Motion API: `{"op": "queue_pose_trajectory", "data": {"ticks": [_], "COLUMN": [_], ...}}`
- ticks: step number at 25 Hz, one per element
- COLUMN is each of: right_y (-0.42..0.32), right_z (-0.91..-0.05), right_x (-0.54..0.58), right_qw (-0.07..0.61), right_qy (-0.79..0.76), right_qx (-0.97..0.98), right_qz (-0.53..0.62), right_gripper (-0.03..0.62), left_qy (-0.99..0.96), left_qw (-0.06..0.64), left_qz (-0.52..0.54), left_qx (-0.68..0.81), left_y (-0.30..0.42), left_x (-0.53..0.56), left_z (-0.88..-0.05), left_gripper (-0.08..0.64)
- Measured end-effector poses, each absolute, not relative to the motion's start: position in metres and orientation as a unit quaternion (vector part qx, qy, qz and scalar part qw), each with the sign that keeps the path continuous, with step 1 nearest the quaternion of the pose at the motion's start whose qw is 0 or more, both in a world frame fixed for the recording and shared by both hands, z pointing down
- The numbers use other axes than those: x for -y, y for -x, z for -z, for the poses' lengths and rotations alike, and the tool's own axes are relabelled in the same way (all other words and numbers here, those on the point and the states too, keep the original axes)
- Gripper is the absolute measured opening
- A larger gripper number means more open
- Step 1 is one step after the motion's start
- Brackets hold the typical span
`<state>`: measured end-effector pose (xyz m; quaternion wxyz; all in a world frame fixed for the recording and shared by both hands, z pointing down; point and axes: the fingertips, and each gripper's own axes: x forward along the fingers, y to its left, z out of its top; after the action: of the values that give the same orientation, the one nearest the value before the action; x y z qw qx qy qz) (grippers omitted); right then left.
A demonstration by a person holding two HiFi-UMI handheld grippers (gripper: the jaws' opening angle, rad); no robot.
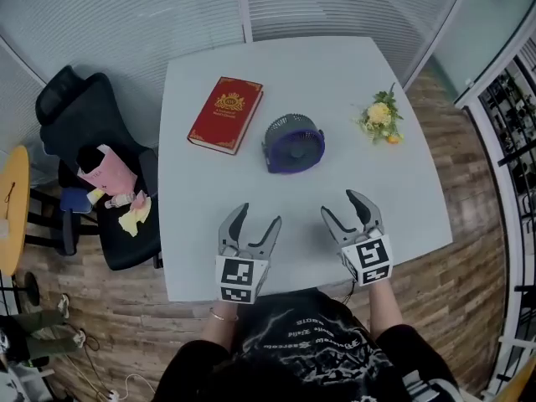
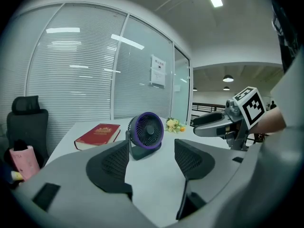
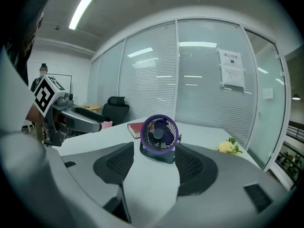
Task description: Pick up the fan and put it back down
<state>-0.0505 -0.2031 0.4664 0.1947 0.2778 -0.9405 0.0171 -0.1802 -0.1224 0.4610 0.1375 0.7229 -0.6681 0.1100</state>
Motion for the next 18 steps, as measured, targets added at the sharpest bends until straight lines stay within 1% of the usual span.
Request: {"op": "queue_pose_trajectory", "data": {"ticks": [11, 14, 18], "right_y": [0.067, 0.074, 0.082], "right_z": [-0.454, -0.458, -0.473], "right_x": [0.276, 0.292, 0.312], "right_qw": [0.227, 0.24, 0.258], "right_qy": [-0.219, -0.202, -0.184], "right_qx": [0.948, 0.949, 0.948], "right_qz": [0.032, 0.04, 0.031], "right_gripper": [0.278, 0.278, 0.278], "left_qy": [-0.702, -0.696, -0.689], "left_qw": [0.132, 0.141, 0.137], "left_qz": [-0.127, -0.129, -0.138], "left_qx": [0.688, 0.692, 0.698], "left_y": [0.194, 0.199, 0.209], "left_x": [0.177, 0.189, 0.205], "left_z": [-0.457, -0.459, -0.466], "left_gripper": [0.318, 0.318, 0.318]}}
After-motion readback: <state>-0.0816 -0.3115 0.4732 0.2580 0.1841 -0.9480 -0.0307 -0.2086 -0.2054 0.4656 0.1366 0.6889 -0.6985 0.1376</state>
